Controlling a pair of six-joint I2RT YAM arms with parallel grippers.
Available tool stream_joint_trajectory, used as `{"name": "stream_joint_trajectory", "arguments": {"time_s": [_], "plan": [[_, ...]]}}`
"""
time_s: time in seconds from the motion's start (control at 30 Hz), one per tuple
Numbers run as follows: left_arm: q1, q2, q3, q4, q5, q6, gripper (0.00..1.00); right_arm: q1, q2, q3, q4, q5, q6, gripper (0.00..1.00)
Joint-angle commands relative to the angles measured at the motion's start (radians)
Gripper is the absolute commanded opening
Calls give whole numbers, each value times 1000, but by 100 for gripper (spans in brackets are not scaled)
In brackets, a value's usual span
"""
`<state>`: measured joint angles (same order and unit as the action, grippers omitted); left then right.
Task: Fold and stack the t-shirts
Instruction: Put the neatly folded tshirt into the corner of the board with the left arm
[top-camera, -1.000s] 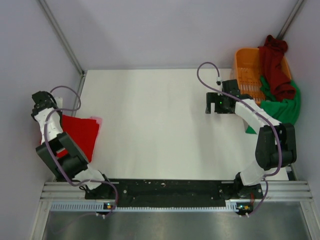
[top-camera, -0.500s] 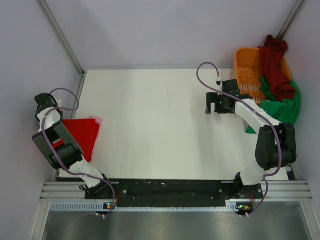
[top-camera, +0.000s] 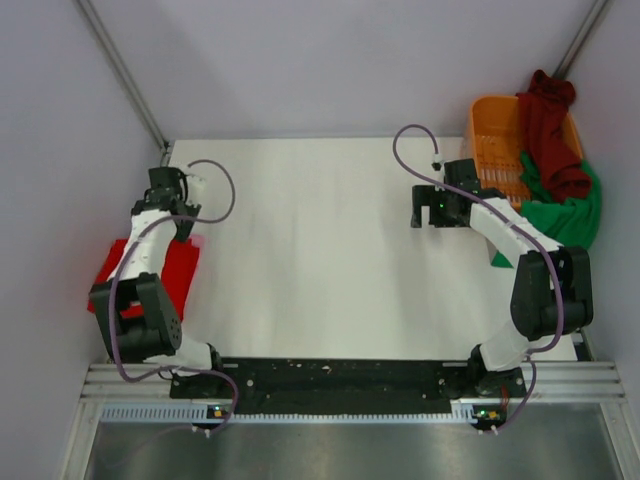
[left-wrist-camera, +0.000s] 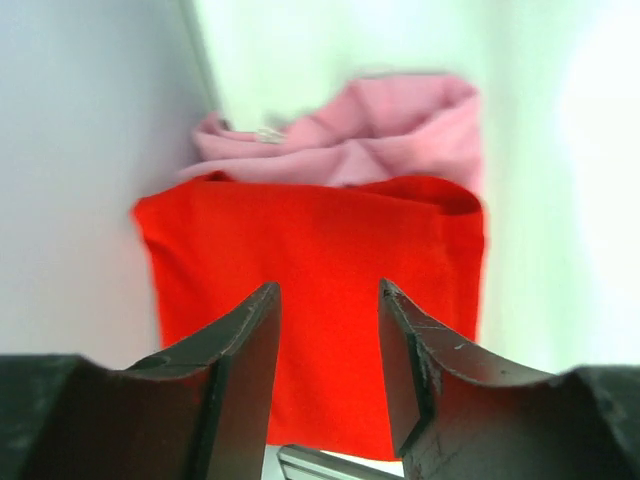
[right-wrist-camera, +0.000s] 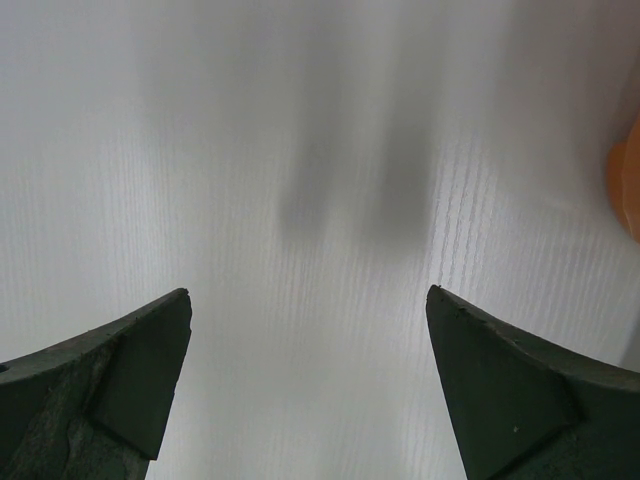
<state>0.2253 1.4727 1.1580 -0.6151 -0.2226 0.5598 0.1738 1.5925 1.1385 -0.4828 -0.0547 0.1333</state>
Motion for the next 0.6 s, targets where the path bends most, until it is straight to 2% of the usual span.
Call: {"name": "stream_joint_trajectory", "arguments": {"time_s": [0.0, 0.1, 0.3, 0.43, 0.57], "plan": [[-73, 70, -43, -68, -23, -93, 51, -8, -28, 3, 13, -20, -6, 99], [-119, 107, -43, -38, -76, -103, 61, -8, -26, 0, 15, -20, -6, 99], [-191, 199, -18, -22, -106, -133, 60, -7, -25, -11, 23, -20, -11, 99], [-201, 239, -23, -8, -129, -155, 55, -8, -17, -8, 21, -27, -14, 99], [-199, 252, -24, 14, -155, -161, 40, -7, -12, -5, 24, -34, -17, 99]]}}
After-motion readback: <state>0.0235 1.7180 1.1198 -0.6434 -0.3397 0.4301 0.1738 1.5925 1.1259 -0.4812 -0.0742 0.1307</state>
